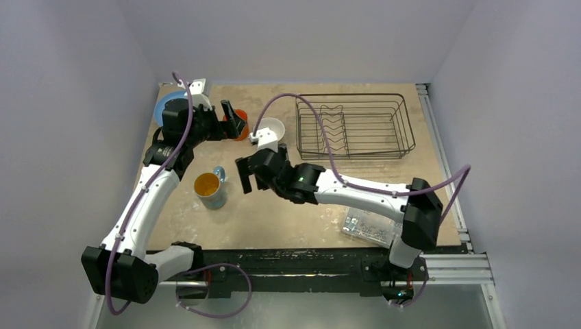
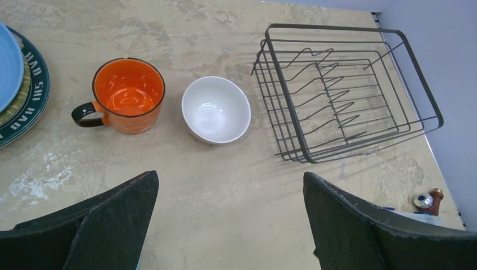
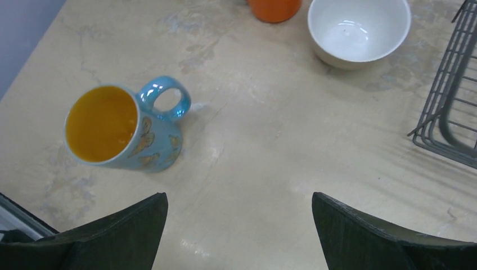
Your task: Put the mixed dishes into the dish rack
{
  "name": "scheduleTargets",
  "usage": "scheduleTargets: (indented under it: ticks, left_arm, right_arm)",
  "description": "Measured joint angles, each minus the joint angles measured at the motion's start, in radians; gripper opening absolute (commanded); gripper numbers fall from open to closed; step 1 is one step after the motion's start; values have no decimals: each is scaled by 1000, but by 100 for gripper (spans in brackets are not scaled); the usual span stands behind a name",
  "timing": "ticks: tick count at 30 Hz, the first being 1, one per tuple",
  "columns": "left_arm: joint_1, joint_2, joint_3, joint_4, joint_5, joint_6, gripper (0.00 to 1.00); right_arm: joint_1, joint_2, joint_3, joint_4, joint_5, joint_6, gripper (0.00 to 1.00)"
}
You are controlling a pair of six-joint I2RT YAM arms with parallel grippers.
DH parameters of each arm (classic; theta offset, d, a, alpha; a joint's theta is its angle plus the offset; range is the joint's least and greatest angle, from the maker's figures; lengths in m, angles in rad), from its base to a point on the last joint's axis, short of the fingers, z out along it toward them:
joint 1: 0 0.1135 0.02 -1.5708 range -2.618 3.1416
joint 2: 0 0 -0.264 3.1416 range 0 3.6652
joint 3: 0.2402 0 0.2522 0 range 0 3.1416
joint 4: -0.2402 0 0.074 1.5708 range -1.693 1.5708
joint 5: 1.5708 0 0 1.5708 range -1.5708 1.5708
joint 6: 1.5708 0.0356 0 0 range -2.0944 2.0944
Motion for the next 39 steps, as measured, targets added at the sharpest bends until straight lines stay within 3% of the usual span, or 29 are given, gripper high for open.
scheduleTargets:
  ticks: [7, 14, 20, 25, 33, 39]
  left_arm:
    - [-4, 1, 10, -51, -75, 0, 100]
    - [-28, -29, 82, -317, -403, -172, 100]
    - [34, -283, -106, -550, -529, -410, 100]
    - [34, -476, -277, -661, -556, -501, 100]
    - [34, -451, -372, -687, -602, -550, 93]
    - [34, -357, -380, -613, -599, -568, 78]
  right_arm:
    - [139, 101, 67, -92, 87, 3, 99]
    - [146, -43, -187, -12, 25, 77, 99]
    - [143, -202, -331, 79, 3, 150, 99]
    - [143, -261, -371, 132, 6, 187, 99]
    - [143, -328, -424, 147, 28, 217, 99]
    - [143, -342, -440, 142, 59, 232, 99]
